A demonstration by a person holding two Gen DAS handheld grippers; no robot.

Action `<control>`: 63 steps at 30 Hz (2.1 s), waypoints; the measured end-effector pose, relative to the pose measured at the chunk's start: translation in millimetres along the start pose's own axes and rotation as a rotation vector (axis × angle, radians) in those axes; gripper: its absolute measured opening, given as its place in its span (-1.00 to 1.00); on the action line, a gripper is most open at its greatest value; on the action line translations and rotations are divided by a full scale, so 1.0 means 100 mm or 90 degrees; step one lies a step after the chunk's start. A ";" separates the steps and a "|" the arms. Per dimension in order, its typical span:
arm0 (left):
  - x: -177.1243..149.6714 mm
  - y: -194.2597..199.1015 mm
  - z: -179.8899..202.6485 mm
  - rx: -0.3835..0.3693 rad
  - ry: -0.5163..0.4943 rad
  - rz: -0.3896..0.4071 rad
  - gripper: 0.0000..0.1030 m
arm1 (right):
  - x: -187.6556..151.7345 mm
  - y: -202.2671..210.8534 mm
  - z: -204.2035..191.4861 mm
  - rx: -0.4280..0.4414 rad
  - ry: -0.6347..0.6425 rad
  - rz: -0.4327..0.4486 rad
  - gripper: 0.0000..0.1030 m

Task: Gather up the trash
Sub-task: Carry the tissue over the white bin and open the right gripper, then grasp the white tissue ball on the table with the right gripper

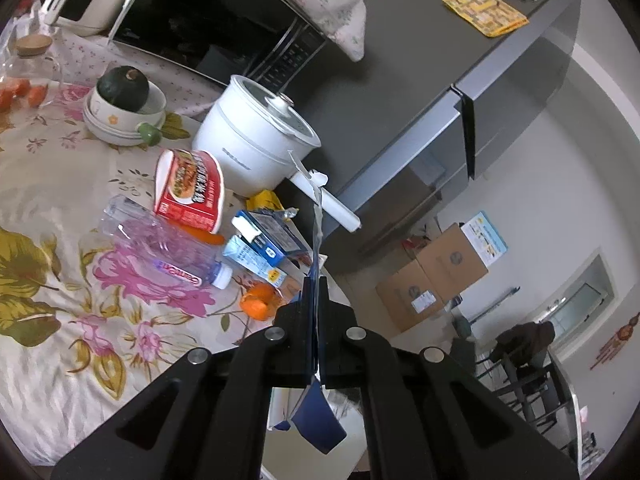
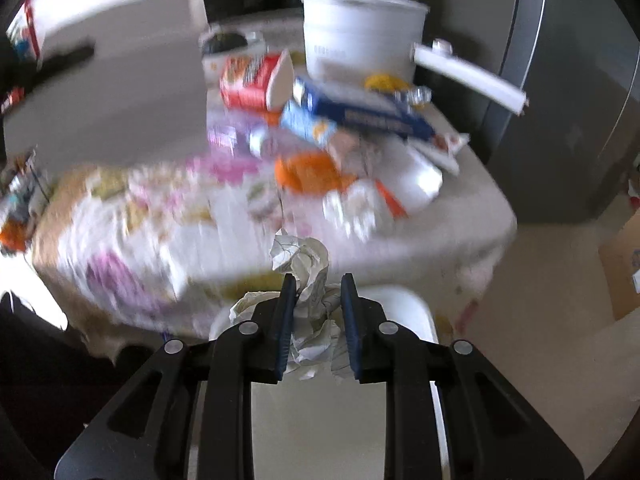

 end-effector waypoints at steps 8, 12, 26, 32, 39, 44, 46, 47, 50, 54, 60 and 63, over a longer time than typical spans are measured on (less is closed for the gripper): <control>-0.10 -0.15 0.17 -0.012 -0.019 -0.025 -0.98 | -0.40 -0.07 0.07 0.024 -0.039 -0.078 -0.10; -0.16 -0.24 0.25 -0.018 -0.032 -0.041 -0.98 | -0.31 0.05 0.27 0.006 -0.098 -0.037 0.46; -0.66 -0.75 0.68 -0.054 -0.103 -0.155 -0.98 | -0.07 0.59 1.35 -0.213 -0.276 0.160 0.82; -0.98 -0.99 0.82 -0.060 -0.137 -0.224 -0.98 | -0.07 0.72 1.56 -0.249 -0.311 0.186 0.84; -1.44 -1.22 0.91 -0.056 -0.176 -0.311 -0.94 | -0.10 0.75 1.60 -0.257 -0.330 0.190 0.84; -1.68 -1.33 0.87 -0.033 -0.192 -0.366 0.08 | -0.10 0.75 1.59 -0.255 -0.331 0.187 0.86; -1.73 -1.34 0.87 -0.023 -0.209 -0.373 0.11 | -0.09 0.73 1.58 -0.253 -0.328 0.186 0.86; -1.73 -1.33 0.88 -0.018 -0.218 -0.373 0.11 | -0.09 0.72 1.56 -0.252 -0.326 0.184 0.86; -1.67 -1.30 0.79 0.026 -0.234 -0.361 0.11 | -0.06 0.67 1.52 -0.243 -0.319 0.175 0.86; -1.46 -1.23 0.50 0.089 -0.202 -0.344 0.11 | 0.05 0.52 1.34 -0.224 -0.291 0.158 0.86; -1.16 -1.03 0.08 0.165 -0.141 -0.310 0.11 | 0.33 0.15 0.91 -0.192 -0.213 0.129 0.86; -1.10 -0.93 -0.04 0.180 -0.125 -0.300 0.12 | 0.42 0.01 0.77 -0.179 -0.194 0.116 0.86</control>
Point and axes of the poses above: each gripper's, at about its wrist camera, not at the fingertips, and y roughly against the way its jaws point, z to its right, x to its top, the point moved 8 cm from there along -y, roughly the way its jaws point, and after that the axes turned 4 degrees about -y, right-handed, at the moved point
